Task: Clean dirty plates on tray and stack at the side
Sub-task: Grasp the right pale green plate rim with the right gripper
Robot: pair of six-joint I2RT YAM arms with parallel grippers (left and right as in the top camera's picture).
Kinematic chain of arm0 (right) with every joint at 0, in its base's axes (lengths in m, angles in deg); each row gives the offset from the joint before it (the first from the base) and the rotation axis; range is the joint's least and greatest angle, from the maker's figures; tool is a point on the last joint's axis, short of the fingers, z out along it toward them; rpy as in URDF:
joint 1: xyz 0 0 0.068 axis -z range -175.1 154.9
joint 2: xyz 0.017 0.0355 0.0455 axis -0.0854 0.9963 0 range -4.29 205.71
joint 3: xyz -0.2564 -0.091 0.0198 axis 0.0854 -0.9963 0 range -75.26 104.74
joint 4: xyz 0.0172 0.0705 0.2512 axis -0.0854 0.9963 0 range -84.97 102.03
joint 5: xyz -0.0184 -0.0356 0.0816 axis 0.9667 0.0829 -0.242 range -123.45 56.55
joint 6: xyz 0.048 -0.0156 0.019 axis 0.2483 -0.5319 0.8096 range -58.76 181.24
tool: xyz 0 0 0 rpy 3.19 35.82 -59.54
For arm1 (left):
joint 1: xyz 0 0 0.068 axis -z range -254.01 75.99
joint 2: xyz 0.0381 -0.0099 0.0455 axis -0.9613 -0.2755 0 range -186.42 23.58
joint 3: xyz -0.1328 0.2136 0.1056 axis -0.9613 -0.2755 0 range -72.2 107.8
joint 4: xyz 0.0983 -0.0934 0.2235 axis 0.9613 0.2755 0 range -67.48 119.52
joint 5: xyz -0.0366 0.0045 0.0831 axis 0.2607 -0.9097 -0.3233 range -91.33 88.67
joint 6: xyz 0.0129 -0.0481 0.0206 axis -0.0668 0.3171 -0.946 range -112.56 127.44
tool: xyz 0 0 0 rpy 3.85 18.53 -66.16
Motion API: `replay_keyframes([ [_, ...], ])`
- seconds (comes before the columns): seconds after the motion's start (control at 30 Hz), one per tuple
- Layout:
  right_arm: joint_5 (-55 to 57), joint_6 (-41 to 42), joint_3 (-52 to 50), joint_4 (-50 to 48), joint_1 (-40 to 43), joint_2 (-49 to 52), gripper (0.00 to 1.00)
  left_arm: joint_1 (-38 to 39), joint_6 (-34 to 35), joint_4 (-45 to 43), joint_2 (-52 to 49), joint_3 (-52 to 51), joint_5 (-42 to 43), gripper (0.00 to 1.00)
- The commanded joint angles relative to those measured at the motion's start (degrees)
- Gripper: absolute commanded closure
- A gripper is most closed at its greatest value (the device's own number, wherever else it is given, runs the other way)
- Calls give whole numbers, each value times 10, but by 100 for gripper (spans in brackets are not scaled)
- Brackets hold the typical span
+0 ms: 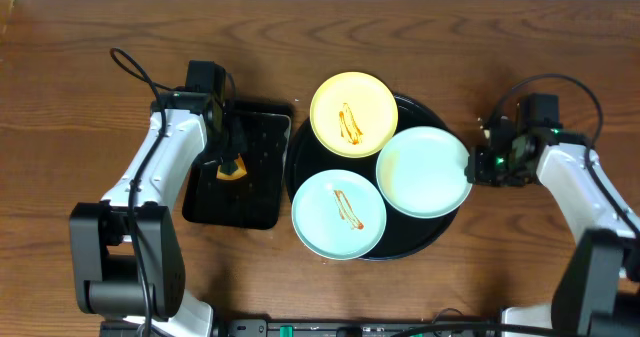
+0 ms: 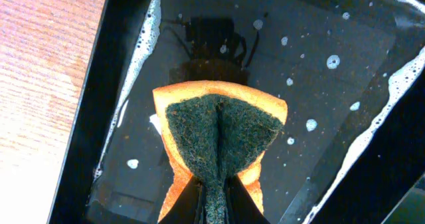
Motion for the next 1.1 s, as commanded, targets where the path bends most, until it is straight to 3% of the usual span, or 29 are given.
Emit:
replay_keyframes([
  [0.0, 2, -10, 1, 1, -5, -48, 99, -2, -8, 0, 9, -4, 5, 92],
  [0.43, 250, -4, 2, -31, -48, -147, 99, -2, -8, -7, 9, -4, 5, 92],
  [0.7, 496, -11, 2, -35, -219, -156, 99, -2, -8, -9, 9, -4, 5, 92],
  [1.07, 751, -118, 2, -85, -428, -156, 99, -2, -8, -9, 9, -4, 5, 92],
])
